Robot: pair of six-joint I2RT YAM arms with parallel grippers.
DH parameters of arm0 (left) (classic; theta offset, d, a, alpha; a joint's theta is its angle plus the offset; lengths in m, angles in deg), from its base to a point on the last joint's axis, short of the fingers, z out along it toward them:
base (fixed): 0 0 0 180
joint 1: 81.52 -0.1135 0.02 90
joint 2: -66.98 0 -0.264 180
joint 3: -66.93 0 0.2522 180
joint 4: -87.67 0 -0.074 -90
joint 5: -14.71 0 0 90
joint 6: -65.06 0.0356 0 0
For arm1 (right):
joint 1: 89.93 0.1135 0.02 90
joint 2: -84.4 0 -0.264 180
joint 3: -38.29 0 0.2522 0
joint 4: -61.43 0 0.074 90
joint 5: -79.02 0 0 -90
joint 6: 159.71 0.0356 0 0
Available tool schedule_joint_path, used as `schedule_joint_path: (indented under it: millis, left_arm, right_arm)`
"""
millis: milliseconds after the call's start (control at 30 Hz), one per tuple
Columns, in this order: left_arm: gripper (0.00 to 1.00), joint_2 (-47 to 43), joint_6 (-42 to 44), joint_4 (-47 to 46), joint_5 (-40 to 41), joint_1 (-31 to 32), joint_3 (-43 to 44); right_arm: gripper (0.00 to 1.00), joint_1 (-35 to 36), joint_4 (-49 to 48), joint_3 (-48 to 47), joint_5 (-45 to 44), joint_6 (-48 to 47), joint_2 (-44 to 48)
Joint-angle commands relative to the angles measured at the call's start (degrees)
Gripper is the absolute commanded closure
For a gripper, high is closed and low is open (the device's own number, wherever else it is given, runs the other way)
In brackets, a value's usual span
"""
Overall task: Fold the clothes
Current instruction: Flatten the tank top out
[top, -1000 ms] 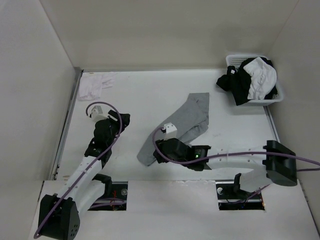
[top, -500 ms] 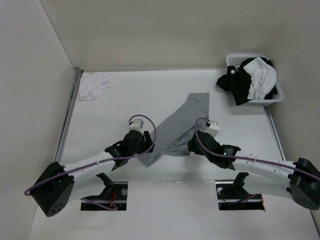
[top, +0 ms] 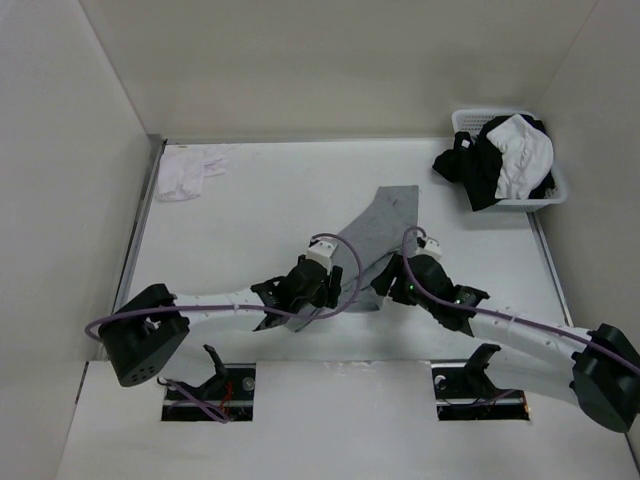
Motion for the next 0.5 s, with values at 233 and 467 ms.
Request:
schedule_joint_path:
  millis: [233,467]
  left_arm:
    - [0.59,8.79,1.91,-5.69,1.15,-1.14,5.95]
    - [0.64,5.72,-0.19,-8.59,-1.3,-3.42,3.58]
  right_arm:
    - [0.39,5.99,1.22,4.25,1.45,8.97,0.47]
    - [0.55,5.38,-6.4,3.9,4.43,8.62,-7.78]
